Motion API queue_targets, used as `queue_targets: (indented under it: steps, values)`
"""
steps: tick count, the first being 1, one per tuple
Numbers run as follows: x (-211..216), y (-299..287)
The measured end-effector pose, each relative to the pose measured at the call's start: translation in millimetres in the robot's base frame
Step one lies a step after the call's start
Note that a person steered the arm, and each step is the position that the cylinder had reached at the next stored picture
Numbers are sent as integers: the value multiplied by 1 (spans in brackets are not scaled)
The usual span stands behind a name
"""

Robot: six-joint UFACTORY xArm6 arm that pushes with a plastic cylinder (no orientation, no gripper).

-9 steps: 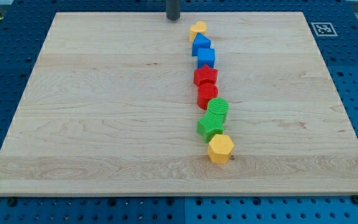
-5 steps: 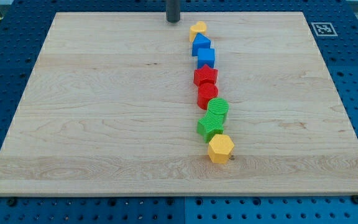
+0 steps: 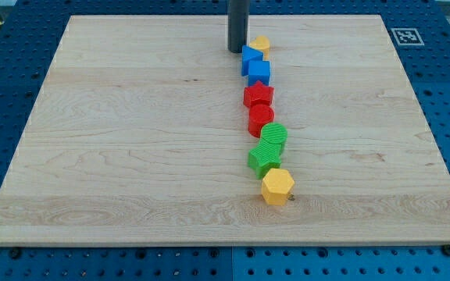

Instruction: Slide yellow heart to the right side of blue cube

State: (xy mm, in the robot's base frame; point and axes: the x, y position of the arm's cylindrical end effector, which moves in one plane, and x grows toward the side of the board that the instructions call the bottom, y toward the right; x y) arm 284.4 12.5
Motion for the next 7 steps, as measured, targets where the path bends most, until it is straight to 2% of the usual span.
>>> queue_targets:
  steps: [1, 2, 3, 5, 7]
  values:
    - [0, 31]
    - [0, 99]
    - [2, 121]
    - [-19, 91]
    - [25, 93]
